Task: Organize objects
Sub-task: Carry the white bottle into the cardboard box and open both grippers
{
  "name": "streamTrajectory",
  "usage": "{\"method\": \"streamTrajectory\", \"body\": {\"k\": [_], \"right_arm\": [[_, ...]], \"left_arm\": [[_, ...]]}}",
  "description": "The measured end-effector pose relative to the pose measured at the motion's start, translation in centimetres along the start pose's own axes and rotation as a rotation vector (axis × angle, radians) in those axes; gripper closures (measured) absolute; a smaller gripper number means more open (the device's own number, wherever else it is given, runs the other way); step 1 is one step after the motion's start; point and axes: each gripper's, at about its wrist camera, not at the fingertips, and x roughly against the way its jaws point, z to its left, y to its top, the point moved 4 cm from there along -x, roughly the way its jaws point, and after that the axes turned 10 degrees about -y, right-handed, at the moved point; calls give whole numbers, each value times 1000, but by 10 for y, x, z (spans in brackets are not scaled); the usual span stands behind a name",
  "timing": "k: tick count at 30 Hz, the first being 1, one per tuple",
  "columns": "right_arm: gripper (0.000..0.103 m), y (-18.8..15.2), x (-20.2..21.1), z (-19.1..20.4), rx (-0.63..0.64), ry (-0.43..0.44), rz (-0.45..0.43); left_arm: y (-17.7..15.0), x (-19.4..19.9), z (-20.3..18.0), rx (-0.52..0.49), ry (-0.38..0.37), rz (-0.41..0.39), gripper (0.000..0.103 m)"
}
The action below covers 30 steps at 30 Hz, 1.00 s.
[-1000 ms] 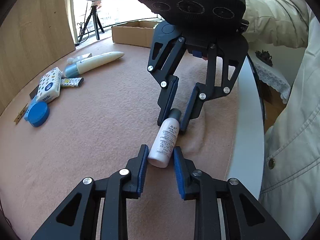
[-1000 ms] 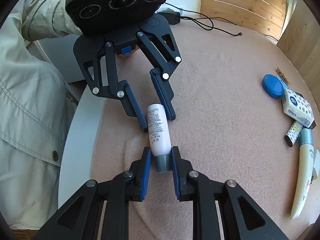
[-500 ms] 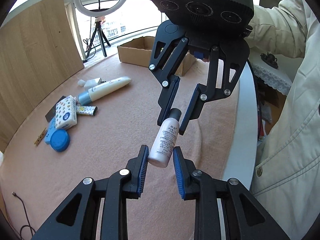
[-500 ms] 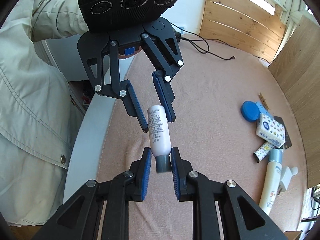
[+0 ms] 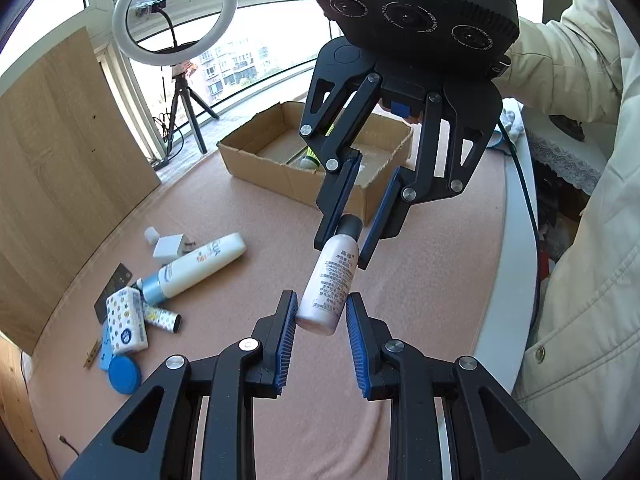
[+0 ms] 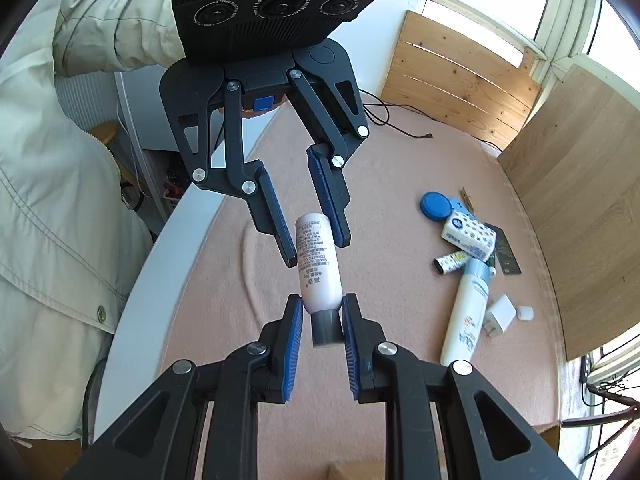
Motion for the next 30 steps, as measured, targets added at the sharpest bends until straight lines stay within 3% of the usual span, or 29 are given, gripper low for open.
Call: {"method": "streamTrajectory", "body": {"k": [9, 21, 22, 25, 26, 30], "right_arm": [[85, -69, 51, -21, -53, -64, 31], [85, -147, 92, -40, -141, -162, 76], [85, -151, 93, -41, -145, -175, 74], [78, -162, 93, -46, -190, -191, 102], [77, -165, 94, -46, -192, -205, 107], [77, -167, 101, -49, -234, -237, 100]], "left_arm": [[83, -59, -16, -65, -45, -5, 76], [150, -126, -27, -136, -84, 6, 73], [153, -130, -26, -125, -74, 11, 70], [156, -137, -20, -116, 9, 25, 35], [154, -137, -21, -118, 24, 24, 30], [143, -130, -18, -89, 45, 23, 29]]}}
